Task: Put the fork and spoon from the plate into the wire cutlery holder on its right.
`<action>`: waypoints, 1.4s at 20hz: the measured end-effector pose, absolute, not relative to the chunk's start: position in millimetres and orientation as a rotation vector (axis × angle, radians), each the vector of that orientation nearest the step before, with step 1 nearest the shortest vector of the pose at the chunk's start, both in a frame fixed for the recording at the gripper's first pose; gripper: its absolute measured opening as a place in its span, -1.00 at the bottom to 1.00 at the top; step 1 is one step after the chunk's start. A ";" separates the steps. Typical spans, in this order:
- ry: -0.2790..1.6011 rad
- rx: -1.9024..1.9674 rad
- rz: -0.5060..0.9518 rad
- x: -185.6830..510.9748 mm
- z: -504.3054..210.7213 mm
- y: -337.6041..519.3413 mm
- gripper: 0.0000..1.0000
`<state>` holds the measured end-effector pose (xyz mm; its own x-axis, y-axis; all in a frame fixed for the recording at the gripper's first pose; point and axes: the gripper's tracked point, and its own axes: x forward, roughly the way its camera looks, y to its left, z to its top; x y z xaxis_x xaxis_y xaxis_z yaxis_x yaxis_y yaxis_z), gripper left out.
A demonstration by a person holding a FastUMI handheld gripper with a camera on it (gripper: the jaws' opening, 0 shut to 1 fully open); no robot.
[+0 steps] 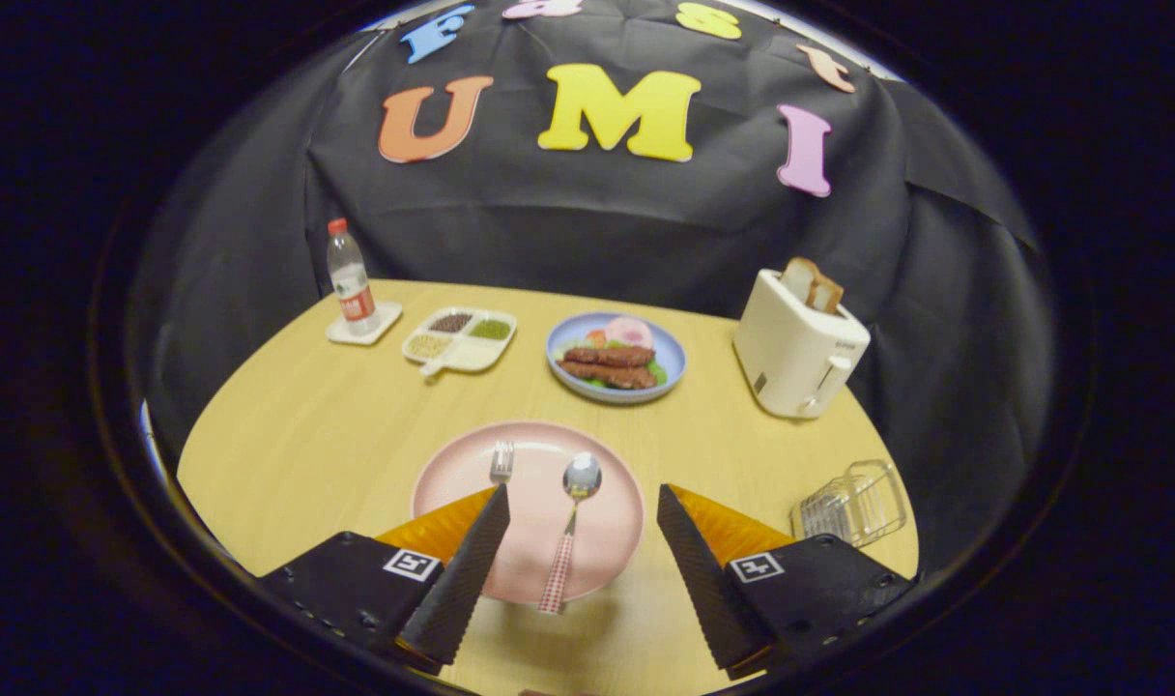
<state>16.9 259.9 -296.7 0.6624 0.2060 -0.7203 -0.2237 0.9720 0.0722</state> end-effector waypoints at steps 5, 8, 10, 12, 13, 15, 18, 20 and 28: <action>0.952 -0.022 0.258 11.1 -350.6 269.7 0.52; 1.013 -0.014 0.259 11.8 -368.6 272.6 0.16; 1.052 -0.002 0.251 10.2 -379.7 275.1 -0.05; 1.088 0.012 0.228 9.0 -388.0 276.5 -0.33; 1.101 0.029 0.225 7.2 -388.2 278.6 -0.51; 1.094 0.025 0.221 11.2 -385.7 279.1 -0.70; 1.083 0.043 0.234 6.8 -374.6 284.7 -0.83; 1.052 0.027 0.238 6.2 -356.1 282.5 -0.83; 1.022 0.025 0.233 3.3 -321.0 261.4 -0.95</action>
<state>3.3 261.4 -321.0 0.4988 0.2039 -0.8424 -0.1805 0.9751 0.1291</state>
